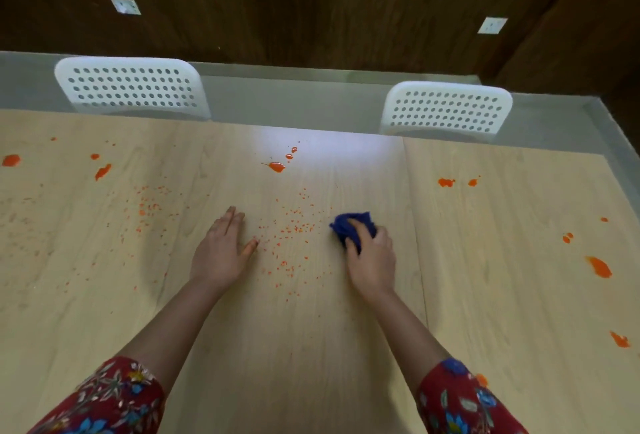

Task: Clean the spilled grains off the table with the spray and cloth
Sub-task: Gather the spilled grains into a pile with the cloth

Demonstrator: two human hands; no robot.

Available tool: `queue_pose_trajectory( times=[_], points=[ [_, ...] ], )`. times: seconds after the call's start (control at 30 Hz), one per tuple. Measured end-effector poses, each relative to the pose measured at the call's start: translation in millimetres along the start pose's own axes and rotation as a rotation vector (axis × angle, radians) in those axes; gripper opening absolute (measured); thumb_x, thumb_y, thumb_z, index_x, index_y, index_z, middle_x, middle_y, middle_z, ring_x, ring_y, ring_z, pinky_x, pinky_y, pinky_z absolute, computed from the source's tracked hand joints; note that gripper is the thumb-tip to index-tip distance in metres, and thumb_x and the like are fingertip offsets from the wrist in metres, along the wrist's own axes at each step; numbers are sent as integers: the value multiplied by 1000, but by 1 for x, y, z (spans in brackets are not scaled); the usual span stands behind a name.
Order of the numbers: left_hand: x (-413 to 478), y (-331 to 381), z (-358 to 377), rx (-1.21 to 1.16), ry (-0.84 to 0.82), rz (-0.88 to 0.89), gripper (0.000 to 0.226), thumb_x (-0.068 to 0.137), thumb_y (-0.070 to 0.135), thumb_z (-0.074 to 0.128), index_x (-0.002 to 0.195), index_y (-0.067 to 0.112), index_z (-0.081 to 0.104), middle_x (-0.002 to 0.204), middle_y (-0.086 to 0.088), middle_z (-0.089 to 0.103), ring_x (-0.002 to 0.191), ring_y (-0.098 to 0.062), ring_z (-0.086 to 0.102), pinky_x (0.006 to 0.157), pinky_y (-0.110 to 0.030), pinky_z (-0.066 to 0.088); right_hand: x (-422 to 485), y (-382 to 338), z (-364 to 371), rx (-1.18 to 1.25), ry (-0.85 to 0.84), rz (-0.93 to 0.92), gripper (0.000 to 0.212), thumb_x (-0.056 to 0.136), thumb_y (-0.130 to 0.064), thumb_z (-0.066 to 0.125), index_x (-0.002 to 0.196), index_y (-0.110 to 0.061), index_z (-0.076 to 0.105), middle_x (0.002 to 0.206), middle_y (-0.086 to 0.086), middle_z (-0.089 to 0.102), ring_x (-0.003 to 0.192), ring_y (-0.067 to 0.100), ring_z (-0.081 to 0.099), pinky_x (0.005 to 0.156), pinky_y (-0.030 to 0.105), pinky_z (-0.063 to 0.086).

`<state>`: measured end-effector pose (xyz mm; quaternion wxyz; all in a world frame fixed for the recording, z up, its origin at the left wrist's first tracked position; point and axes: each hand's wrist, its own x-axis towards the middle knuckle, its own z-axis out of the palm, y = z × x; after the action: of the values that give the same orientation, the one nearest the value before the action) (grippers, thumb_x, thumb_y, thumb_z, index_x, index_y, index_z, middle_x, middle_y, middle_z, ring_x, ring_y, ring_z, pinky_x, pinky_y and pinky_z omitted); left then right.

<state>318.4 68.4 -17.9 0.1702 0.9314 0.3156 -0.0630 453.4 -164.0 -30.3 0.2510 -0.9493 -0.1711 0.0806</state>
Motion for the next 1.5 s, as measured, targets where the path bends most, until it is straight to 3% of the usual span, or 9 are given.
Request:
queue_pose_trajectory(
  times=[0.13, 0.3, 0.67, 0.8, 0.97, 1.23, 1.3, 1.37, 1.5],
  points=[
    [11, -12, -3, 46, 1, -1, 67, 98, 53, 37, 153, 18, 22, 162, 0, 13, 147, -21, 16, 119, -35, 18, 13, 0, -5, 161, 123, 62, 41, 96, -29, 53, 137, -28, 50, 123, 4, 49, 108, 21, 51, 89, 28, 43],
    [17, -15, -3, 28, -24, -9, 64, 98, 50, 37, 153, 20, 24, 160, 2, 18, 146, -20, 18, 119, -35, 20, 84, 3, -13, 52, 118, 263, 39, 98, -30, 48, 137, -28, 47, 126, 13, 44, 113, 33, 48, 96, 43, 43],
    [16, -16, -4, -11, 51, -12, 52, 101, 43, 35, 150, 25, 32, 158, 8, 25, 142, -12, 26, 108, -30, 34, 78, -46, 19, 31, -208, -253, 38, 99, -31, 50, 136, -32, 50, 127, 5, 48, 115, 23, 47, 96, 31, 38],
    [17, -19, -3, -8, 60, 17, 51, 102, 41, 35, 149, 24, 34, 157, 7, 27, 142, -11, 27, 107, -28, 35, 92, -38, 16, 220, -111, -133, 37, 97, -25, 54, 134, -24, 56, 124, 10, 51, 115, 28, 51, 93, 29, 38],
    [18, -22, 2, -27, 83, 24, 48, 100, 38, 41, 145, 22, 42, 154, 5, 34, 139, -14, 34, 107, -28, 35, 128, -62, 23, 95, -81, 17, 38, 94, -33, 51, 132, -34, 54, 120, 10, 49, 112, 33, 52, 96, 39, 44],
    [17, -22, -3, 11, 78, 13, 50, 102, 42, 29, 151, 30, 30, 158, 12, 23, 143, -9, 26, 109, -25, 33, 64, -95, 45, 6, -394, -446, 37, 95, -31, 53, 131, -35, 56, 121, 2, 50, 111, 20, 47, 94, 33, 40],
    [16, -23, -4, 7, 77, 21, 49, 103, 41, 29, 150, 30, 30, 158, 12, 24, 143, -9, 27, 107, -24, 34, 64, -87, 38, 107, -434, -404, 35, 94, -28, 55, 129, -34, 59, 121, 1, 51, 114, 19, 47, 98, 34, 40],
    [17, -24, -4, 12, 72, 27, 49, 102, 41, 30, 151, 29, 30, 158, 11, 24, 143, -10, 27, 108, -25, 34, 77, -78, 31, 213, -308, -261, 35, 94, -25, 56, 129, -31, 60, 120, 3, 52, 114, 23, 50, 97, 35, 41],
    [16, -24, -5, -2, 60, 40, 50, 102, 41, 32, 150, 27, 32, 158, 9, 24, 144, -12, 27, 109, -27, 33, 90, -74, 25, 46, -174, -103, 37, 95, -30, 53, 132, -32, 56, 125, 4, 51, 117, 25, 49, 98, 36, 41]
  ],
)
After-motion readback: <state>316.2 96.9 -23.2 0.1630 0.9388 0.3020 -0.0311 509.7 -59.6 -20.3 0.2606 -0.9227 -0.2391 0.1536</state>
